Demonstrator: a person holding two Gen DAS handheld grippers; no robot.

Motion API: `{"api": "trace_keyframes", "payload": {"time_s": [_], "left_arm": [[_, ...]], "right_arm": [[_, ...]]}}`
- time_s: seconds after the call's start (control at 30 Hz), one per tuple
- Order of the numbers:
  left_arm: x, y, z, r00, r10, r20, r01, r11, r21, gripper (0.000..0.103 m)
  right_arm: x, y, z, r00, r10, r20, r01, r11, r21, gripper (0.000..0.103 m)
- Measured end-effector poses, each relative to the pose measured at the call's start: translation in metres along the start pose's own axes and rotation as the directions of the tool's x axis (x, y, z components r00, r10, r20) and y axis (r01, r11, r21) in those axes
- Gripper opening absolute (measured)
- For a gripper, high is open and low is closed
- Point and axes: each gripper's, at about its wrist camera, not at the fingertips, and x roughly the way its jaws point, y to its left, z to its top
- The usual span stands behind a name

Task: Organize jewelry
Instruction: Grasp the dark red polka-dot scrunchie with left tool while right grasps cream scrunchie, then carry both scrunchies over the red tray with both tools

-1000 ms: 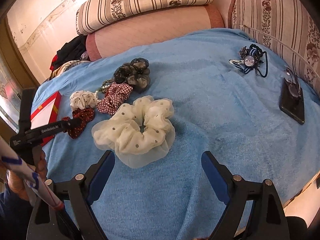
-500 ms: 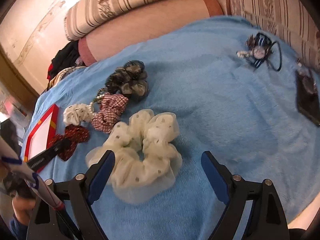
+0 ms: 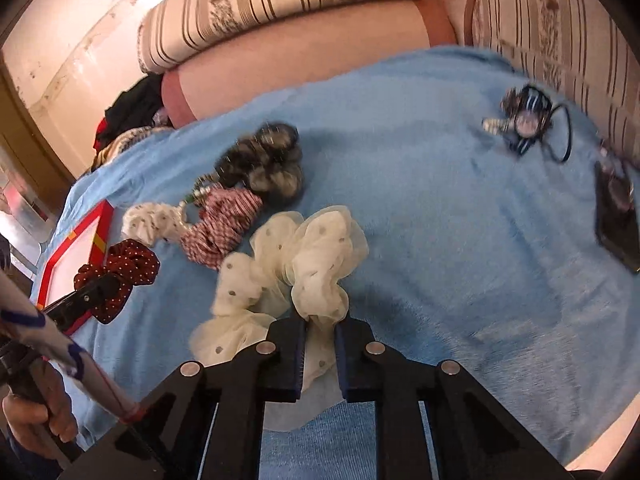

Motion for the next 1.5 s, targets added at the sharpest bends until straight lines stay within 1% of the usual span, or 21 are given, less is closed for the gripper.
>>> {"api": "trace_keyframes", "payload": {"time_s": [0.2,0.3,0.43,0.63,0.73,0.8,1.03,1.23,1.5], "left_arm": [[-0.019,-0.003,0.005,0.997,-0.019,0.069,0.018,1.0,0.008,0.018],[-0.028,-0.003,0.006,0.995,-0.019,0.102,0.017,1.0,0.016,0.018],[-0.032,0.0,0.008,0.994,-0.02,0.11,0.02,1.0,0.003,0.018],[-0.043,0.004,0.008,0.991,-0.008,0.136,0.007,1.0,0.006,0.018],[-0.047,0.011,0.009,0.99,-0.005,0.141,0.008,1.0,-0.021,0.018],[-0.048,0.015,0.01,0.99,-0.015,0.139,0.021,0.999,-0.04,0.018],[-0.061,0.022,0.01,0.986,0.002,0.167,0.009,0.998,-0.063,0.018],[-0.074,0.036,0.008,0.983,0.02,0.182,-0.004,0.996,-0.092,0.018],[-0.098,0.064,0.004,0.976,0.053,0.213,-0.022,0.989,-0.145,0.018]], "right_arm": [[-0.03,0.006,0.004,0.997,0.008,0.081,-0.007,1.0,-0.02,0.013],[-0.041,0.012,0.008,0.994,0.022,0.103,-0.019,0.999,-0.034,0.013],[-0.05,0.022,0.009,0.992,0.031,0.123,-0.023,0.998,-0.061,0.013],[-0.055,0.038,0.008,0.991,0.052,0.12,-0.042,0.996,-0.08,0.013],[-0.067,0.052,0.006,0.988,0.069,0.135,-0.054,0.993,-0.109,0.013],[-0.073,0.058,0.006,0.987,0.08,0.142,-0.062,0.99,-0.126,0.013],[-0.09,0.072,0.001,0.983,0.106,0.149,-0.081,0.983,-0.163,0.013],[-0.095,0.087,-0.003,0.98,0.132,0.147,-0.102,0.975,-0.196,0.013],[-0.091,0.114,-0.006,0.978,0.166,0.125,-0.133,0.961,-0.242,0.013]]}}
